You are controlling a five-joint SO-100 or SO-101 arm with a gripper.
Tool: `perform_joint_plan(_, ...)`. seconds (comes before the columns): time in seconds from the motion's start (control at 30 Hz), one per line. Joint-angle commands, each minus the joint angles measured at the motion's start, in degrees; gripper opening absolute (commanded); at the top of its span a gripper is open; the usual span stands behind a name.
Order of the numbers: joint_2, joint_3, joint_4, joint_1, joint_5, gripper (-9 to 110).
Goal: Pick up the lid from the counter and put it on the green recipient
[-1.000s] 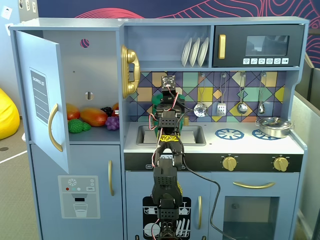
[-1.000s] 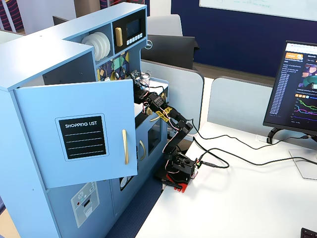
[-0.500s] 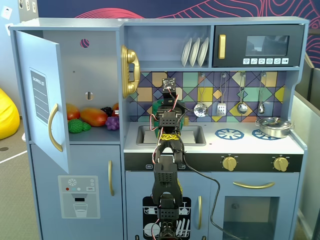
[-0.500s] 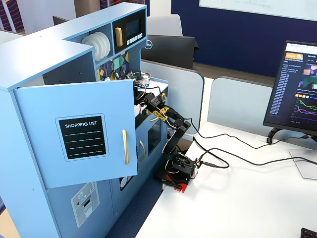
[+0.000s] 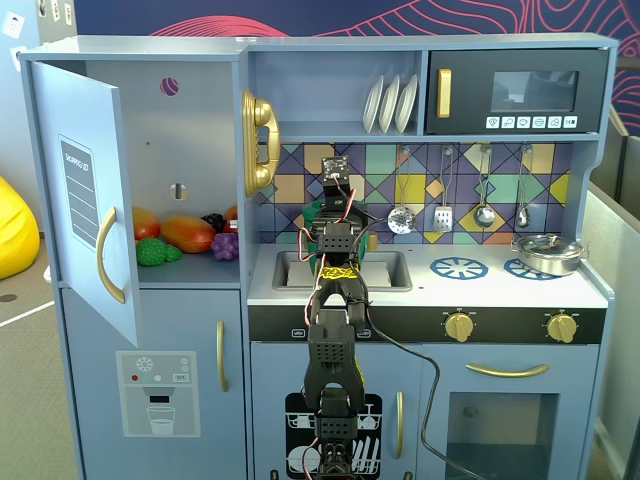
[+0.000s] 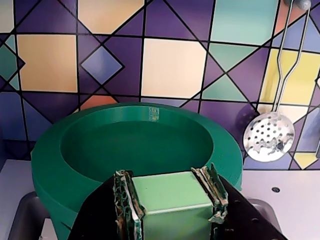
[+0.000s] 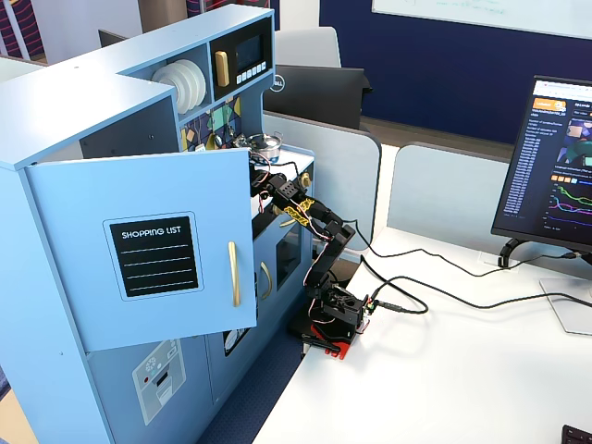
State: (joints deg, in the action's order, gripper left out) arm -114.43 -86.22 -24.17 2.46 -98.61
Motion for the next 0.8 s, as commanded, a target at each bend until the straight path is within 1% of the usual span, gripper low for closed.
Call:
perform_joint_plan(0.0, -1.67, 3.16, 2.20, 0.79, -0.62, 0)
perform_joint_plan(0.27, -3.25, 1.49, 1.85, 1.49, 0.26, 0)
perform_joint_plan(0.3, -3.43, 1.49, 1.85, 1.32, 1.14, 3)
perform_joint_plan(0.43, -3.78, 1.49, 1.41, 1.41, 1.32, 24)
perform_joint_plan(0.6, -4.13, 1.93, 1.32, 1.14, 0.35, 35)
perform_joint_plan(0.77, -5.62, 2.55, 1.05, 0.62, -0.35, 39)
